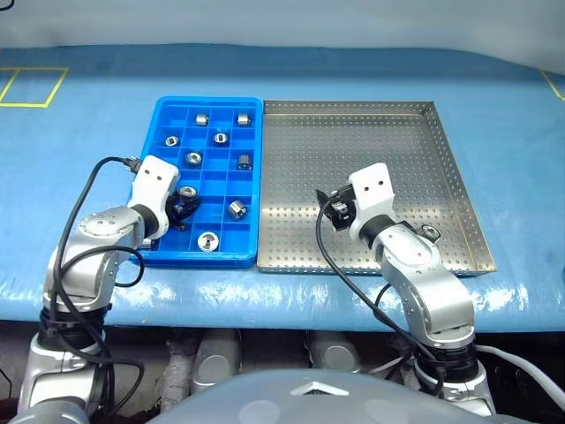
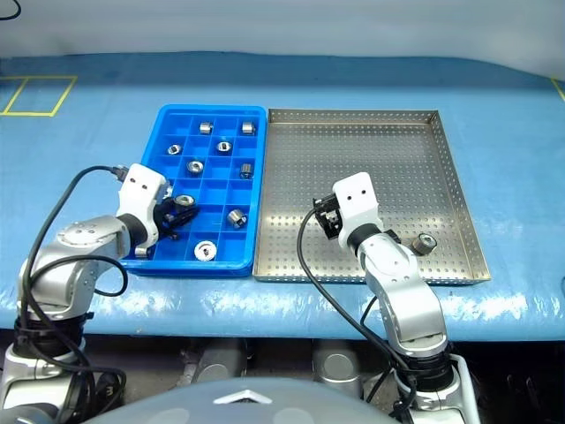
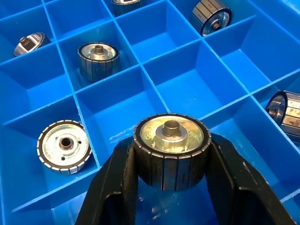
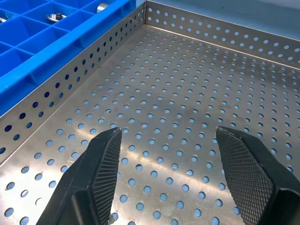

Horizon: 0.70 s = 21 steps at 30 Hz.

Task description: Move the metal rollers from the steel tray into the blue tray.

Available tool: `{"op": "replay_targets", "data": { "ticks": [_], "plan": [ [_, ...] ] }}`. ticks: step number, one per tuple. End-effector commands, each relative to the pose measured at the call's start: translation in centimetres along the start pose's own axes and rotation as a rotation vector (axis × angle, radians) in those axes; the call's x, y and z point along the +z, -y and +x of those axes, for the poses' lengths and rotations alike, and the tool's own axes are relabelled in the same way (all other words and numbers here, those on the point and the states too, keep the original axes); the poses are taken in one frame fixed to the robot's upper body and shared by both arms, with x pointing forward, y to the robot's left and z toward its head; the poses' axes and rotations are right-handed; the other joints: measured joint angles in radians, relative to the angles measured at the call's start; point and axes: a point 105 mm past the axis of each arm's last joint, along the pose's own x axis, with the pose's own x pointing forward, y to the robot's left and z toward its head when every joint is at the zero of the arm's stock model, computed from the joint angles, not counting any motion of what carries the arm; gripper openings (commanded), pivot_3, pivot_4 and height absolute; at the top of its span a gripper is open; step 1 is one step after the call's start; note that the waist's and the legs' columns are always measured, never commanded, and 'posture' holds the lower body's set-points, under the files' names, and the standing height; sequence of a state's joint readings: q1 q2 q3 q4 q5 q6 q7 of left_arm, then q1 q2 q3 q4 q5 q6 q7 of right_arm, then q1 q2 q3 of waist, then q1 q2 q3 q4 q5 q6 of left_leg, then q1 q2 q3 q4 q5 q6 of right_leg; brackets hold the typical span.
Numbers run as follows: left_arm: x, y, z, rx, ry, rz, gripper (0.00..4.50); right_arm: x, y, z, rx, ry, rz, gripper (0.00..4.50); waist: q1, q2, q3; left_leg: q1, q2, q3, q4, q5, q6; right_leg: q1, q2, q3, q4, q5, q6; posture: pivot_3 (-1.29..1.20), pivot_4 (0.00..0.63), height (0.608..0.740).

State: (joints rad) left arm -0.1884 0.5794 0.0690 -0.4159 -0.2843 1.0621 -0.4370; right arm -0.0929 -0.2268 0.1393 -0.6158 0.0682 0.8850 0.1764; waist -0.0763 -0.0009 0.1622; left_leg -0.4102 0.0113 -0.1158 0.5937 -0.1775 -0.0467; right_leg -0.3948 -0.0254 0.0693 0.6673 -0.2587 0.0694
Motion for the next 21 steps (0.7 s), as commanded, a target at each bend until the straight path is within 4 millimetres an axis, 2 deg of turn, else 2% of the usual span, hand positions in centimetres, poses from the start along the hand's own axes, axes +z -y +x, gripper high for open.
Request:
{"op": "replay_targets", "data": {
  "ticks": [1, 3, 4, 5, 8, 10, 12, 14, 21],
  "plan": [
    [0.6, -0.2, -0.7, 0.011, 0.023, 0.034, 3.32, 1.5, 0.3, -0.4, -0.018, 0.059, -0.005, 3.36, 0.000, 0.000, 0.000, 0.000, 0.000, 0.000, 0.000, 0.000, 0.000, 0.000, 0.000, 0.000, 0.000, 0.000, 0.000, -0.05, 0.150, 0.740],
    [0.6, -0.4, -0.7, 0.027, 0.015, 0.030, 3.94, 1.5, 0.4, -0.4, -0.020, 0.060, -0.004, 3.36, 0.000, 0.000, 0.000, 0.000, 0.000, 0.000, 0.000, 0.000, 0.000, 0.000, 0.000, 0.000, 0.000, 0.000, 0.000, -0.05, 0.150, 0.740],
    [0.7, -0.4, -0.7, 0.024, 0.017, 0.018, 4.40, 1.5, 0.4, -0.4, -0.021, 0.060, -0.004, 3.36, 0.000, 0.000, 0.000, 0.000, 0.000, 0.000, 0.000, 0.000, 0.000, 0.000, 0.000, 0.000, 0.000, 0.000, 0.000, -0.05, 0.150, 0.740],
    [0.8, -0.4, -0.8, 0.011, 0.024, 0.005, 4.48, 1.5, 0.4, -0.3, -0.022, 0.060, -0.003, 3.36, 0.000, 0.000, 0.000, 0.000, 0.000, 0.000, 0.000, 0.000, 0.000, 0.000, 0.000, 0.000, 0.000, 0.000, 0.000, -0.05, 0.150, 0.740],
    [1.7, -0.3, -0.9, -0.008, 0.066, 0.015, 4.48, 1.5, 0.5, -0.3, -0.031, 0.060, -0.001, 3.36, -0.001, 0.000, 0.000, 0.000, 0.000, 0.000, 0.000, 0.000, 0.000, 0.000, 0.000, 0.000, 0.000, 0.000, 0.000, -0.05, 0.150, 0.740],
    [3.2, 0.5, -1.2, -0.073, 0.158, -0.022, 4.48, 1.0, 1.2, -0.4, -0.069, 0.038, 0.005, 3.36, 0.000, 0.000, 0.000, 0.000, 0.000, 0.000, 0.000, 0.000, 0.000, 0.000, 0.000, 0.000, 0.000, 0.000, 0.000, -0.06, 0.150, 0.740],
    [5.2, 1.5, -1.7, -0.152, 0.281, -0.054, 4.48, -0.2, 3.6, -0.5, -0.205, -0.030, 0.020, 3.36, 0.003, 0.000, 0.000, 0.000, 0.000, 0.000, 0.000, 0.000, 0.000, 0.000, 0.000, 0.000, 0.000, 0.000, 0.000, -0.06, 0.150, 0.740],
    [6.4, 2.5, -2.0, -0.207, 0.347, -0.060, 4.48, -0.9, 5.6, -0.8, -0.327, -0.068, 0.038, 3.36, 0.008, 0.000, 0.000, -0.001, 0.000, 0.000, 0.001, 0.000, 0.000, 0.000, 0.000, 0.000, 0.000, 0.000, 0.000, -0.06, 0.150, 0.740],
    [7.0, 4.5, -1.3, -0.288, 0.374, -0.032, 4.48, -1.7, 8.9, -2.4, -0.554, -0.102, 0.075, 3.36, -0.004, 0.000, -0.001, 0.000, 0.000, 0.001, 0.000, 0.000, 0.000, 0.000, 0.000, 0.000, 0.000, 0.000, 0.000, -0.09, 0.150, 0.740]
  ]
}}
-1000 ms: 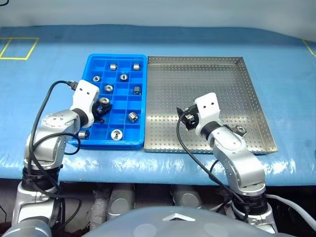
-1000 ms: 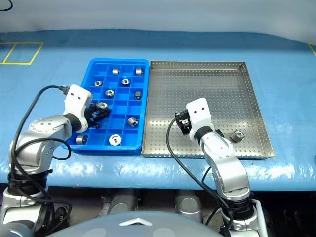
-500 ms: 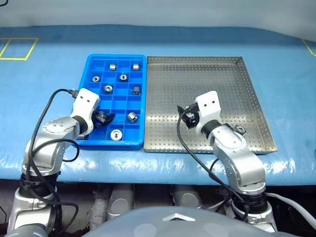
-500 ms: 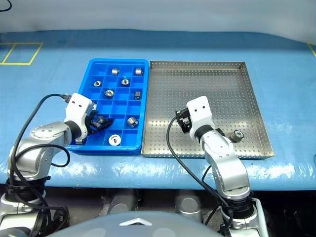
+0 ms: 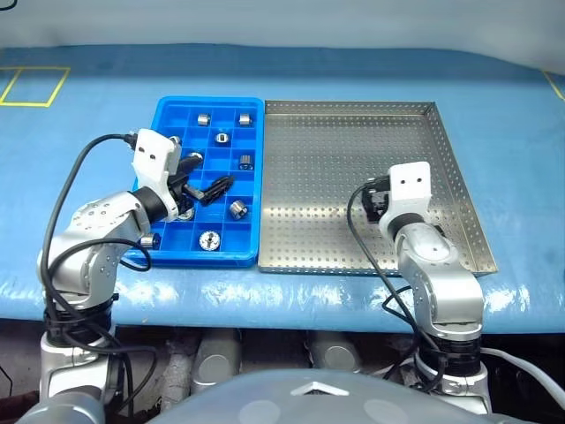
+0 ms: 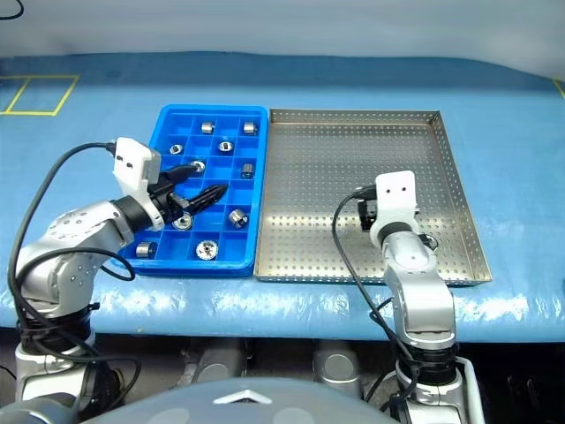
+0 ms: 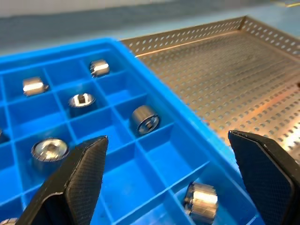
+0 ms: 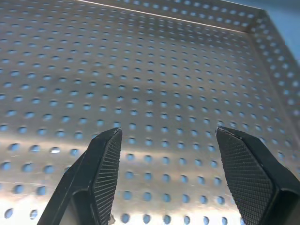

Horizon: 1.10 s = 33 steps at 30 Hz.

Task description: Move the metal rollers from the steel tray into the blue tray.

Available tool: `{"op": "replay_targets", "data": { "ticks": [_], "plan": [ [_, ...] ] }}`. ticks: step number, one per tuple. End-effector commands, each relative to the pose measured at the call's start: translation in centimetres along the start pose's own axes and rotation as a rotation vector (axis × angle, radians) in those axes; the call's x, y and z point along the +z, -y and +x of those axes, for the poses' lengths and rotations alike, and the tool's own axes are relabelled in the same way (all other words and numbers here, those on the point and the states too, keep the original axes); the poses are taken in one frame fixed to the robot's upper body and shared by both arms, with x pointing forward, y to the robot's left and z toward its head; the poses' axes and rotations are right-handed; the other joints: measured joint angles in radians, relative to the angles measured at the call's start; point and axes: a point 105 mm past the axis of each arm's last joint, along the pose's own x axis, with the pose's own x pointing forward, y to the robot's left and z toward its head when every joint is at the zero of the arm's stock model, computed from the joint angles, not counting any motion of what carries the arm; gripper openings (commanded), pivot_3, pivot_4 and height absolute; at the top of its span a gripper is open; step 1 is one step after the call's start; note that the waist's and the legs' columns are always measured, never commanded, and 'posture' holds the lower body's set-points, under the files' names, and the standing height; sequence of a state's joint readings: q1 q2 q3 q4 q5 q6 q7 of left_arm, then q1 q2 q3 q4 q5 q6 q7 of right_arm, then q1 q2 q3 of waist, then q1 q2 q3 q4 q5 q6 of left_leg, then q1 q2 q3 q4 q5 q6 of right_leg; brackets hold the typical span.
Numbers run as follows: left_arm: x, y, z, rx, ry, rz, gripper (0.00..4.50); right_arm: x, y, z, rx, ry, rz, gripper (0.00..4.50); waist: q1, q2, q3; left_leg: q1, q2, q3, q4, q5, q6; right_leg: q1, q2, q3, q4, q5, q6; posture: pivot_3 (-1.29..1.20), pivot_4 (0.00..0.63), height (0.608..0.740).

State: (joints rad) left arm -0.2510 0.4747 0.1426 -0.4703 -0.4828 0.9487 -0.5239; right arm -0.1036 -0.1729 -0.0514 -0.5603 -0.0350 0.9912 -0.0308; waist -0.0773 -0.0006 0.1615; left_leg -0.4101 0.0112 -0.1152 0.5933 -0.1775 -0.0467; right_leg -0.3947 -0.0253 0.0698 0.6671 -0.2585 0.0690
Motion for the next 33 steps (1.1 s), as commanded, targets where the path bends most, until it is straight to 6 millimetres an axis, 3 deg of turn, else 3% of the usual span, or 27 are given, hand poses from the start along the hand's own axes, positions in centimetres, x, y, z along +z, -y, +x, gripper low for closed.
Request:
{"op": "replay_targets", "data": {
  "ticks": [1, 5, 14, 20, 33],
  "plan": [
    [1.0, 0.8, 0.4, -0.032, 0.043, 0.033, 4.48, 0.9, 1.8, -0.4, -0.125, 0.036, 0.039, 3.36, -0.006, 0.000, 0.000, 0.000, 0.000, 0.000, 0.000, 0.000, 0.000, 0.000, 0.000, 0.000, 0.000, 0.000, 0.000, -0.10, 0.150, 0.740],
    [0.8, 1.0, 0.9, -0.043, 0.037, 0.029, 4.48, 0.5, 3.2, -0.8, -0.232, 0.032, 0.207, 3.36, -0.010, 0.000, 0.000, 0.000, 0.000, 0.000, 0.000, 0.000, 0.000, 0.000, 0.000, 0.000, 0.000, 0.000, 0.000, -0.10, 0.150, 0.740],
    [0.3, 1.9, 1.7, -0.076, 0.028, 0.029, 4.48, -2.1, 5.7, -2.6, -0.412, -0.032, 0.256, 3.36, -0.017, 0.001, 0.000, 0.000, 0.000, 0.000, 0.000, 0.000, 0.000, 0.000, 0.000, 0.000, 0.000, 0.000, 0.000, -0.12, 0.150, 0.740],
    [0.1, 2.0, 2.0, -0.084, 0.022, 0.036, 4.48, -3.3, 4.7, -3.0, -0.378, -0.082, 0.289, 3.36, -0.032, 0.002, -0.001, 0.000, 0.000, 0.001, 0.001, 0.000, 0.000, 0.000, 0.000, 0.001, 0.000, 0.000, 0.000, -0.14, 0.150, 0.740],
    [0.1, 2.1, 2.4, -0.088, 0.022, 0.038, 4.48, -5.3, 2.4, -1.7, -0.265, -0.174, 0.414, 3.36, -0.047, 0.002, -0.001, 0.000, 0.000, 0.001, 0.001, 0.000, 0.000, 0.000, 0.000, 0.001, 0.000, 0.000, 0.000, -0.13, 0.150, 0.740]
  ]
}}
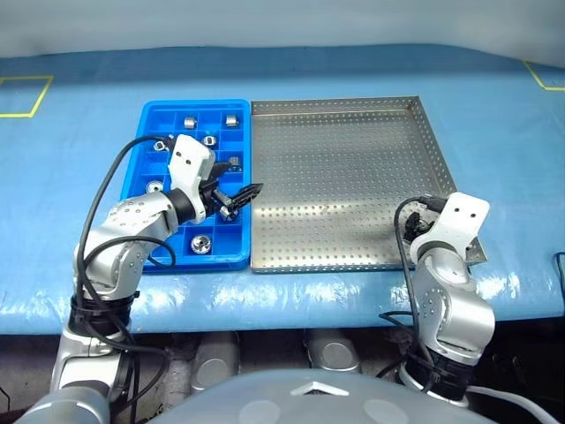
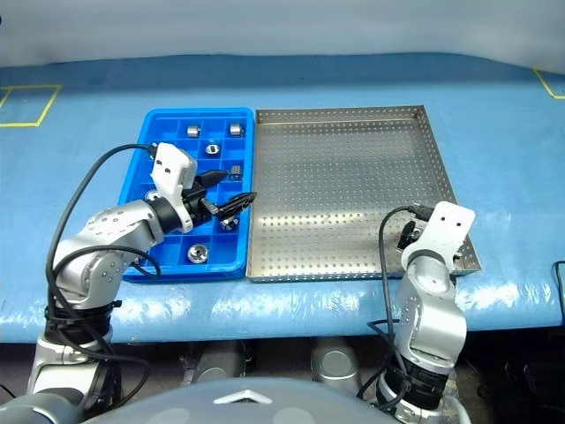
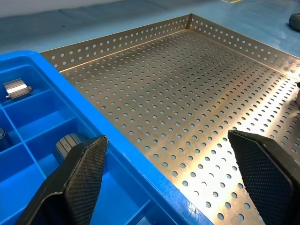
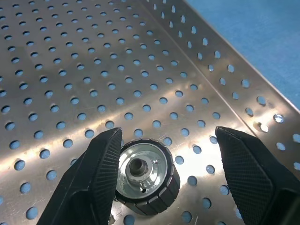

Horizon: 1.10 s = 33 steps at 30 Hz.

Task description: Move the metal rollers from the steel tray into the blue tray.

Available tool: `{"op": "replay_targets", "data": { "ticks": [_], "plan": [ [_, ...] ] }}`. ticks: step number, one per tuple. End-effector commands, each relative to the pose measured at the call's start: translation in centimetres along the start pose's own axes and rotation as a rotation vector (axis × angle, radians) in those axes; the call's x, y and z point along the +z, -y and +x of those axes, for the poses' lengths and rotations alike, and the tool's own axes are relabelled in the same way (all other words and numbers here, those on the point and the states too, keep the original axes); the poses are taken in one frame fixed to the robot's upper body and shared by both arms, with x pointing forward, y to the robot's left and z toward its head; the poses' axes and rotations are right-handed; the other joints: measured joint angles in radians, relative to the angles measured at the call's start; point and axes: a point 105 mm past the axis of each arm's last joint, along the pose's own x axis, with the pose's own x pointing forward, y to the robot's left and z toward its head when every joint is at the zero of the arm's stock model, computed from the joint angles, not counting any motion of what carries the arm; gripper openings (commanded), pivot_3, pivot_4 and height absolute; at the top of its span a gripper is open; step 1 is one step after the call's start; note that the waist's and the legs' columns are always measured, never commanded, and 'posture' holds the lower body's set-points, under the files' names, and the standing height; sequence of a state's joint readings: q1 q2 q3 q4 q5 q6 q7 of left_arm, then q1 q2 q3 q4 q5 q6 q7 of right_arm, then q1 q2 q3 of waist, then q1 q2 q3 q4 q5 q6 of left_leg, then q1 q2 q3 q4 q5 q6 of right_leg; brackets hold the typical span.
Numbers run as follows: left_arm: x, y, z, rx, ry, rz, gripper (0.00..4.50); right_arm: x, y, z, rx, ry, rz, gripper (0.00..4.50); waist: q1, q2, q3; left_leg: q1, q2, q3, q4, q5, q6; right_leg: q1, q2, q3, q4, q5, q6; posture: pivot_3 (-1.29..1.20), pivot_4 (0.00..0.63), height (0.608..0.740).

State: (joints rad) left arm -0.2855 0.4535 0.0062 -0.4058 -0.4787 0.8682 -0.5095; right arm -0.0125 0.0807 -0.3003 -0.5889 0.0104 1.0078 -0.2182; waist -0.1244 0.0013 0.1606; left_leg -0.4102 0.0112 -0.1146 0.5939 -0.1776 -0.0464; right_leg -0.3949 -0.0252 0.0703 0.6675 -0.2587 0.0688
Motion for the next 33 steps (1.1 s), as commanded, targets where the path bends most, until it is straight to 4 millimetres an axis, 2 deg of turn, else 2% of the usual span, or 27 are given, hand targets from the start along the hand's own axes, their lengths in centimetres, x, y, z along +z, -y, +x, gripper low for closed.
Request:
{"op": "replay_targets", "data": {
  "ticks": [1, 6, 11, 20, 23, 27, 30, 33],
  "plan": [
    [0.7, -0.1, 0.0, 0.006, 0.028, 0.021, 4.48, -0.6, -1.1, 0.0, 0.036, -0.029, 0.083, 3.36, 0.001, 0.000, 0.000, 0.000, 0.000, 0.000, 0.000, 0.000, 0.000, 0.000, 0.000, 0.000, 0.000, 0.000, 0.000, -0.13, 0.150, 0.740],
    [0.6, -0.2, -0.2, 0.016, 0.028, 0.023, 4.48, -0.8, -1.2, 0.2, 0.039, -0.042, 0.109, 3.36, 0.003, 0.000, 0.000, 0.000, 0.000, 0.000, 0.000, 0.000, 0.000, 0.000, 0.000, 0.000, 0.000, 0.000, 0.000, -0.12, 0.150, 0.740],
    [0.7, -0.5, -0.3, 0.029, 0.029, 0.027, 4.50, -0.7, -1.4, 0.1, 0.050, -0.042, 0.149, 1.77, 0.005, 0.000, 0.000, 0.000, 0.000, 0.000, -0.001, 0.000, 0.000, 0.000, 0.000, 0.000, -0.001, 0.000, -0.001, -0.12, 0.150, 0.740],
    [0.7, -0.4, -0.1, 0.024, 0.027, 0.027, 4.50, 0.2, -1.6, -0.1, 0.055, -0.001, 0.163, 1.71, 0.004, 0.000, 0.000, 0.000, 0.000, 0.000, -0.001, 0.000, 0.000, 0.000, 0.000, 0.000, -0.001, 0.000, -0.001, -0.13, 0.150, 0.740],
    [0.9, -0.3, -0.1, 0.017, 0.038, 0.024, 4.50, 1.6, -2.3, -0.4, 0.094, 0.051, 0.185, 1.71, 0.003, 0.000, 0.000, 0.000, 0.000, 0.000, -0.001, 0.000, 0.000, 0.000, 0.000, 0.000, -0.001, 0.000, -0.001, -0.13, 0.150, 0.740],
    [2.8, -1.5, -0.6, 0.065, 0.137, 0.017, 4.50, 4.6, -5.6, -1.9, 0.295, 0.169, 0.166, 1.71, -0.003, 0.000, 0.000, 0.000, 0.000, 0.000, -0.001, 0.000, 0.000, 0.000, 0.000, 0.000, 0.000, 0.000, 0.000, -0.13, 0.150, 0.740],
    [4.8, -3.9, -1.9, 0.159, 0.210, 0.031, 4.50, 7.1, -9.5, -4.0, 0.520, 0.295, 0.078, 1.71, -0.010, 0.000, 0.000, 0.000, 0.001, 0.000, -0.001, 0.000, 0.000, -0.001, 0.001, 0.000, 0.000, 0.000, 0.000, -0.12, 0.150, 0.740],
    [5.8, -5.5, -3.6, 0.215, 0.183, 0.135, 4.50, 7.7, -13.4, -5.7, 0.732, 0.324, -0.002, 1.71, -0.013, 0.000, 0.000, 0.000, 0.002, 0.000, -0.001, 0.000, 0.000, -0.001, 0.002, 0.000, 0.000, 0.000, 0.000, -0.11, 0.150, 0.740]
  ]
}}
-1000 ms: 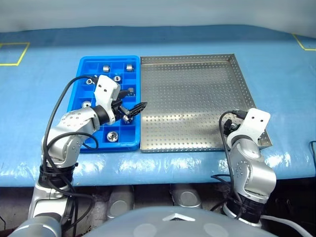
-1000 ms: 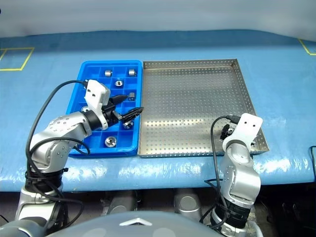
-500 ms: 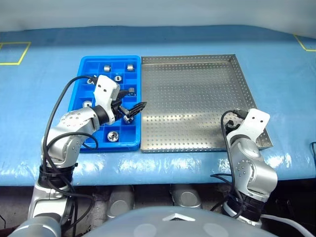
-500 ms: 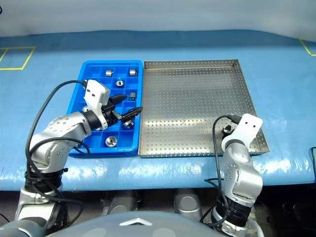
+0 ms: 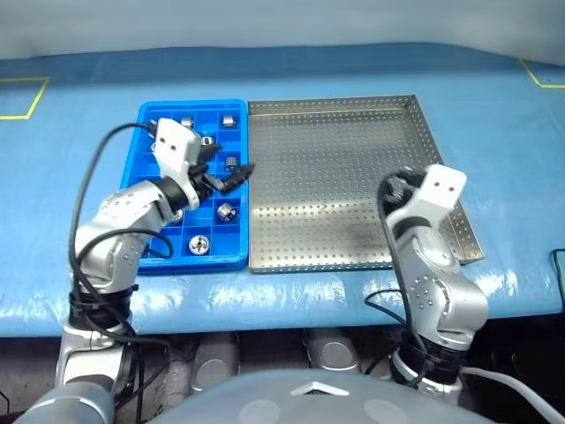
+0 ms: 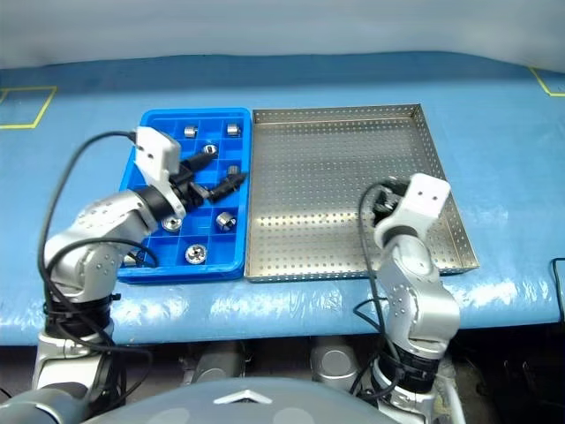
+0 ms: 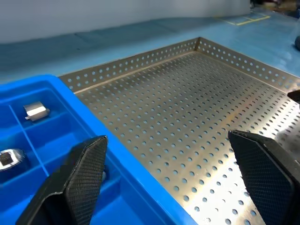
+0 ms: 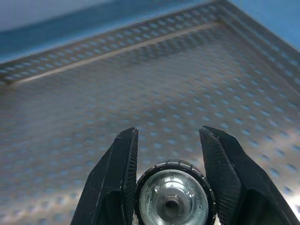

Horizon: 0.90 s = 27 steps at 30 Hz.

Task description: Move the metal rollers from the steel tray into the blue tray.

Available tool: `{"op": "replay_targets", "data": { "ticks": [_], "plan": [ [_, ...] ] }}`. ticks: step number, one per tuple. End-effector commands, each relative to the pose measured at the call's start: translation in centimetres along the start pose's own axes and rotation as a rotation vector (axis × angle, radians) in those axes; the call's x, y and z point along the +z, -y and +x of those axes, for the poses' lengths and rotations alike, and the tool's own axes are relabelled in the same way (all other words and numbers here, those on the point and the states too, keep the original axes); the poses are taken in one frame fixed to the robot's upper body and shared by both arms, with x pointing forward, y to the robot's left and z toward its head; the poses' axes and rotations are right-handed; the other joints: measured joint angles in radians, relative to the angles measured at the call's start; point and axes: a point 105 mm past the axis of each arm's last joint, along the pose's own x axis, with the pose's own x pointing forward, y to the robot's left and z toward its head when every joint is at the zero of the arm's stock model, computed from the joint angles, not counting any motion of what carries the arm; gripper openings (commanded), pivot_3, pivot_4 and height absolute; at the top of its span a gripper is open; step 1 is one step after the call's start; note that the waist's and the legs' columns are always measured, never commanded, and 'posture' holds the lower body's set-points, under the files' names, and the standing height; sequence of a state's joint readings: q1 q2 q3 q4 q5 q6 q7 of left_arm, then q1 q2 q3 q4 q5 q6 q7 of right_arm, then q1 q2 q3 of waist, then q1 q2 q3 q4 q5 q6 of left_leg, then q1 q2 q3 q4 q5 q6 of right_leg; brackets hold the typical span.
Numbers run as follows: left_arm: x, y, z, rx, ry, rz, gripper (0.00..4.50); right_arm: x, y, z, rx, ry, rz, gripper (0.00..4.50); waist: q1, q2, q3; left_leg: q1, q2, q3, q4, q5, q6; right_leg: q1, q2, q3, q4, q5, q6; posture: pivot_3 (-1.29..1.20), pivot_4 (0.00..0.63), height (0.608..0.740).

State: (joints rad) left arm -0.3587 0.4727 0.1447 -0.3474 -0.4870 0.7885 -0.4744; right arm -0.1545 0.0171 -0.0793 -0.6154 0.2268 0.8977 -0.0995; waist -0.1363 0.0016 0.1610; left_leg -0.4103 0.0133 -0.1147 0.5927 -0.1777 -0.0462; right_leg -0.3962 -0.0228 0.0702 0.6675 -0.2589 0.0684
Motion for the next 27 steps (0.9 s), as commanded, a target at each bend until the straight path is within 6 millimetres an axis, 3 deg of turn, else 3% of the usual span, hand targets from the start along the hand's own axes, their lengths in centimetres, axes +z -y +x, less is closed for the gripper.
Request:
{"op": "replay_targets", "data": {
  "ticks": [1, 7, 10, 16, 27],
  "plan": [
    [2.1, -2.3, -1.8, 0.061, 0.000, 0.159, 4.50, 1.6, -4.9, 0.1, 0.271, 0.048, 0.002, 1.71, 0.001, 0.000, 0.000, 0.000, 0.000, 0.000, 0.000, 0.000, 0.000, 0.000, 0.000, 0.000, 0.000, 0.000, 0.000, -0.10, 0.150, 0.740],
    [2.0, -6.5, -5.3, 0.241, -0.181, 0.409, 4.50, 1.2, -12.3, 0.8, 0.674, -0.028, -0.046, 1.71, 0.008, -0.001, 0.001, -0.001, -0.001, 0.000, -0.003, 0.000, 0.000, -0.001, -0.001, 0.000, -0.002, -0.001, -0.002, -0.03, 0.150, 0.740],
    [1.6, -7.2, -6.5, 0.296, -0.235, 0.455, 4.50, 0.8, -14.4, 1.7, 0.760, -0.044, -0.070, 1.71, 0.019, -0.001, 0.002, -0.001, 0.000, 0.000, -0.003, 0.000, 0.000, -0.002, -0.001, 0.000, -0.001, -0.001, -0.002, 0.00, 0.150, 0.740],
    [0.1, -6.4, -7.5, 0.319, -0.256, 0.423, 4.50, 0.8, -17.8, 3.5, 0.902, 0.005, -0.046, 1.71, 0.060, -0.002, 0.002, -0.001, 0.000, -0.001, -0.004, 0.000, 0.000, -0.002, -0.001, -0.001, -0.002, -0.001, -0.003, 0.08, 0.150, 0.740],
    [-1.0, -4.5, -7.7, 0.311, -0.239, 0.356, 4.50, -0.9, -21.3, 5.4, 0.957, -0.049, 0.008, 1.71, 0.101, -0.002, 0.002, -0.001, 0.000, -0.001, -0.004, 0.000, 0.000, -0.002, -0.001, -0.002, -0.001, 0.002, -0.008, 0.14, 0.150, 0.740]
  ]
}}
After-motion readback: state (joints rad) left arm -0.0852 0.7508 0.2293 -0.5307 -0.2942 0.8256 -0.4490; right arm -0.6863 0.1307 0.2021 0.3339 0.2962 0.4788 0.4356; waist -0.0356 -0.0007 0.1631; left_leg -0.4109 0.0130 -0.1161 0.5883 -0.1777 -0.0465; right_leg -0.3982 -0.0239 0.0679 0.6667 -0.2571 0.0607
